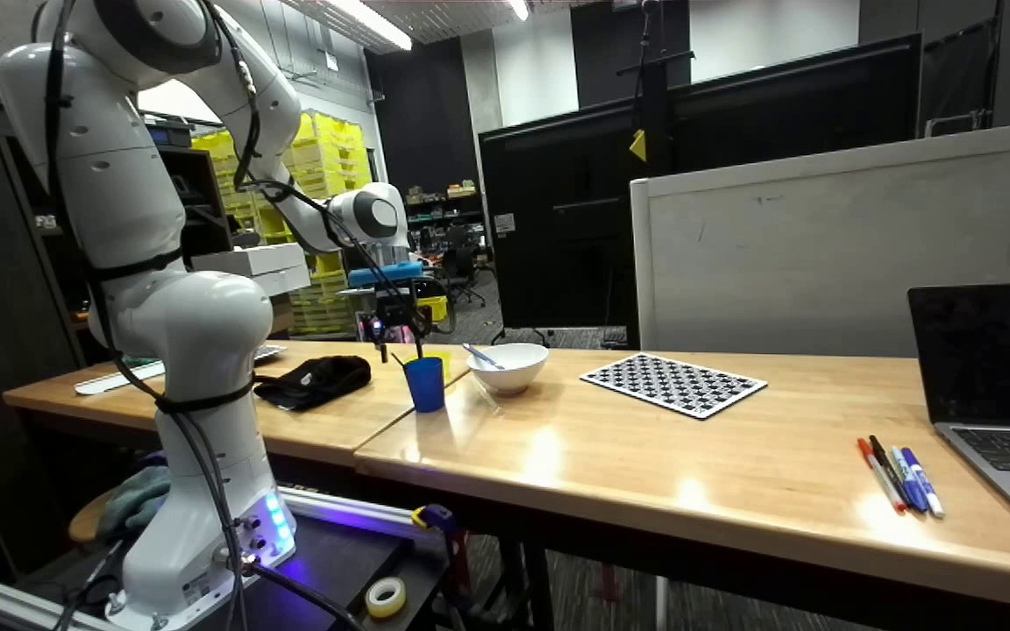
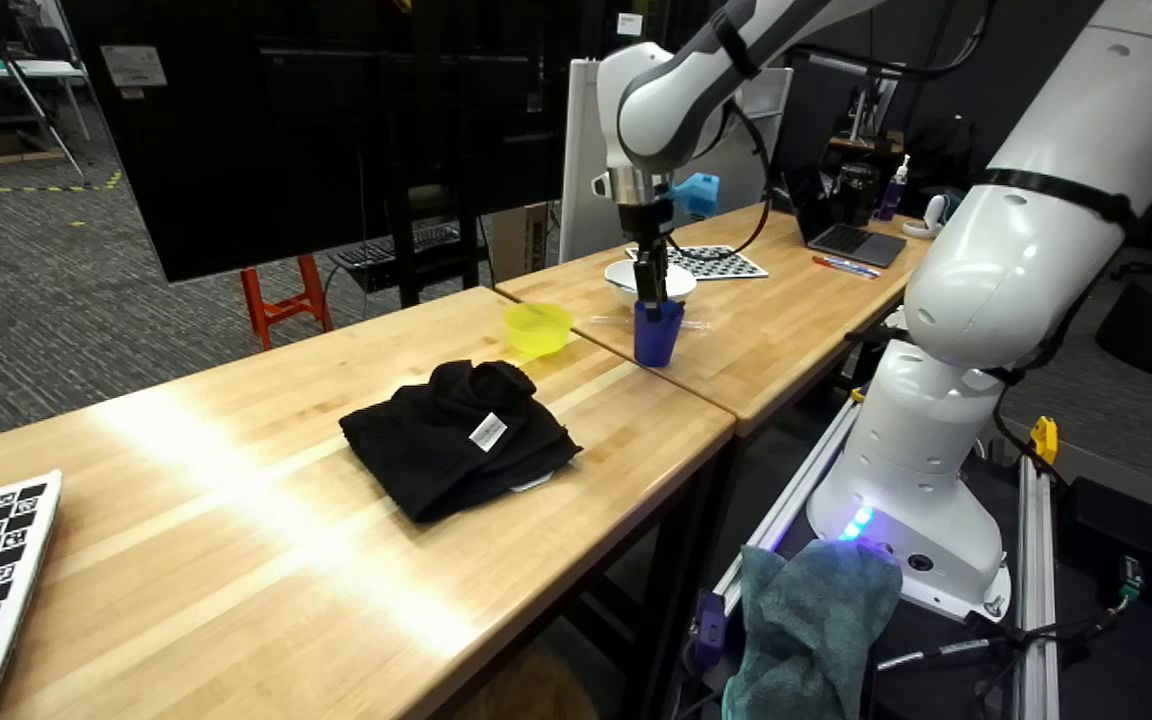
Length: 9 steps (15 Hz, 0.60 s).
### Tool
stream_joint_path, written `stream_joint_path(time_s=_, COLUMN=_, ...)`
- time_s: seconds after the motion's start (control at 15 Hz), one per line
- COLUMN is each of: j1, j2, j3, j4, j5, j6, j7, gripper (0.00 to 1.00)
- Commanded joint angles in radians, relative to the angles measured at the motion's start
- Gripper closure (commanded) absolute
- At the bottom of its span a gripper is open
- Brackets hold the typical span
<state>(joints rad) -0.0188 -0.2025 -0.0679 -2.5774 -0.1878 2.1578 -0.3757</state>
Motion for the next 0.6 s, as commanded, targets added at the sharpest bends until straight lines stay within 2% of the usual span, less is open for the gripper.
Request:
stream_joint_path(time_s=0.0, j1=0.001, j2=-0.022, j3=0.007, j4=0.004, j5=-0.006, j6=-0.053, j7=0.014, gripper=0.0)
stream_joint_path(time_s=0.53, j1=0.001, j2=-0.047, j3=0.01, j4=-0.007, j5=-0.005, j6=-0.148, j7=0.027, gripper=0.0)
